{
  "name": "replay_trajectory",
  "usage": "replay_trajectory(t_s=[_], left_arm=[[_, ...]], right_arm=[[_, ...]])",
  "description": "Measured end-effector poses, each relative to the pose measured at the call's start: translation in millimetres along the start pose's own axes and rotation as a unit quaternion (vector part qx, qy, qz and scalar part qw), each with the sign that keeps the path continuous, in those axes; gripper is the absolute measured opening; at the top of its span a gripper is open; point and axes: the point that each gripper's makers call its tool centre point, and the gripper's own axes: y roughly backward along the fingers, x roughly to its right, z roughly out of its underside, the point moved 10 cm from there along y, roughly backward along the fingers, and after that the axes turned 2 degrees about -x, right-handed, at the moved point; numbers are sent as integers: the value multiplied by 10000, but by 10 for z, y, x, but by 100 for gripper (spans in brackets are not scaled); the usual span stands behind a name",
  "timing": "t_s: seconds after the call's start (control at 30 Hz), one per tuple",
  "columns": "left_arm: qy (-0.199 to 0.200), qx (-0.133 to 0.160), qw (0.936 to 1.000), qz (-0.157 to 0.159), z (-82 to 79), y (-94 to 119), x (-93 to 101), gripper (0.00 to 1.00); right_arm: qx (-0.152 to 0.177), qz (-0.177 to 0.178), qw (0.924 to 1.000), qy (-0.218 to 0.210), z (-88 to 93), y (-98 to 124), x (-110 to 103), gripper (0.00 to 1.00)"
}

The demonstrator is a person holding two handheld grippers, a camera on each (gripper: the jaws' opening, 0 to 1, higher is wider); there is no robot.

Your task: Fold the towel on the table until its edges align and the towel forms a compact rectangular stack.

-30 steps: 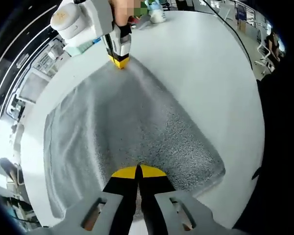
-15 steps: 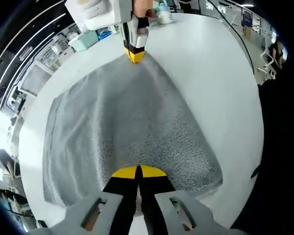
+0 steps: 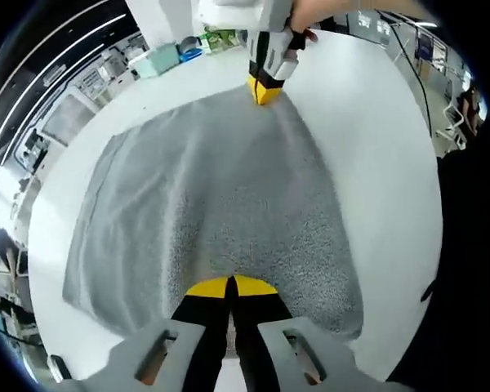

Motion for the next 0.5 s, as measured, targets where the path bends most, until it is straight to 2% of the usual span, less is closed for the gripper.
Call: replay_trajectory(t_s=[0.3, 0.5], left_arm=[[280, 7, 9996, 38, 29, -4, -73, 1], [367, -8, 9993, 45, 35, -16, -142, 1]], right_arm=[[277, -177, 9989, -328, 133, 34, -42, 0], [619, -223, 9957, -646, 260, 63, -124, 0]])
